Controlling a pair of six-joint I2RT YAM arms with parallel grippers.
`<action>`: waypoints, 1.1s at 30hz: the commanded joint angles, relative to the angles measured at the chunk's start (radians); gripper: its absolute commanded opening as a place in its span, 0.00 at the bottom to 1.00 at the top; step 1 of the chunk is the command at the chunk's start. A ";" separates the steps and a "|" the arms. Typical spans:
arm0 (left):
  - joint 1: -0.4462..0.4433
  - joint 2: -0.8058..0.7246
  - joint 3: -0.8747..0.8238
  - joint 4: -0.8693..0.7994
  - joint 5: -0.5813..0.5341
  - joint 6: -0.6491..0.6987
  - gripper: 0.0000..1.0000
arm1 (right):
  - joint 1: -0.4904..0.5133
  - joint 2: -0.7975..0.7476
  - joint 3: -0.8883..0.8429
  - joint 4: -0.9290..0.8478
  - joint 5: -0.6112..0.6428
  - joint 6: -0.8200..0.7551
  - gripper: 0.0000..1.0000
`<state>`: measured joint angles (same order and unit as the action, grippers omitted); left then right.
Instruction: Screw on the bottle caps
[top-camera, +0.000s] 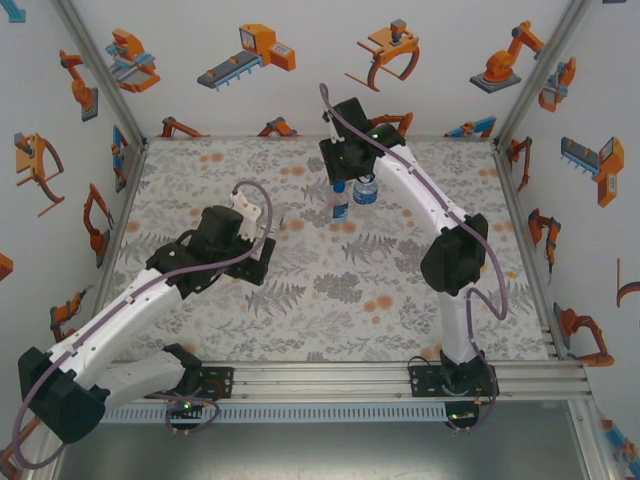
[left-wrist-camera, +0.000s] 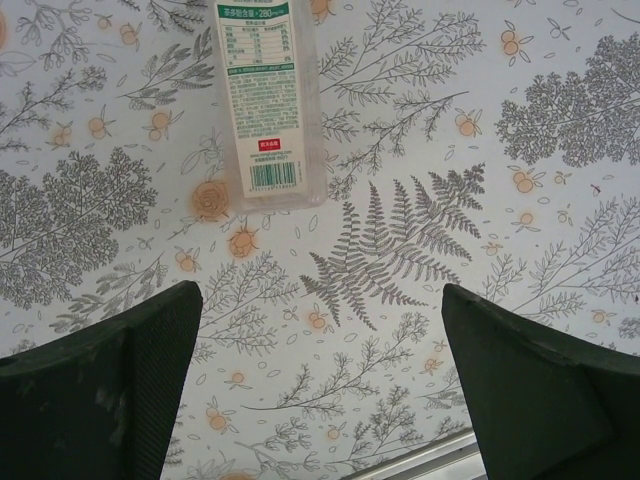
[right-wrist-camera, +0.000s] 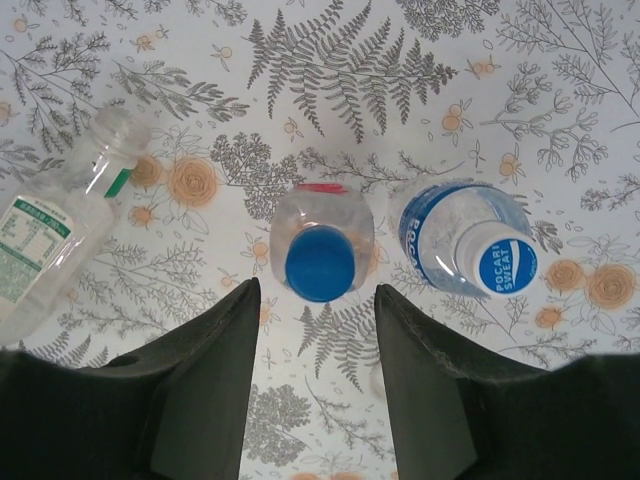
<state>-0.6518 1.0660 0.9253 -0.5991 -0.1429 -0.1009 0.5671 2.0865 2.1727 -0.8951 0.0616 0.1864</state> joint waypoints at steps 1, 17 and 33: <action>0.032 0.067 0.052 -0.007 0.074 0.048 0.97 | -0.001 -0.121 -0.015 -0.039 -0.013 0.014 0.48; 0.170 0.523 0.301 -0.037 0.210 0.105 0.88 | -0.001 -0.551 -0.494 0.068 -0.008 0.097 0.48; 0.181 0.884 0.512 -0.207 0.190 0.089 0.76 | -0.001 -0.798 -0.724 0.053 0.043 0.081 0.51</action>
<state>-0.4812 1.9278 1.3952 -0.7242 0.0422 -0.0113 0.5671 1.3136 1.4784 -0.8486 0.0769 0.2653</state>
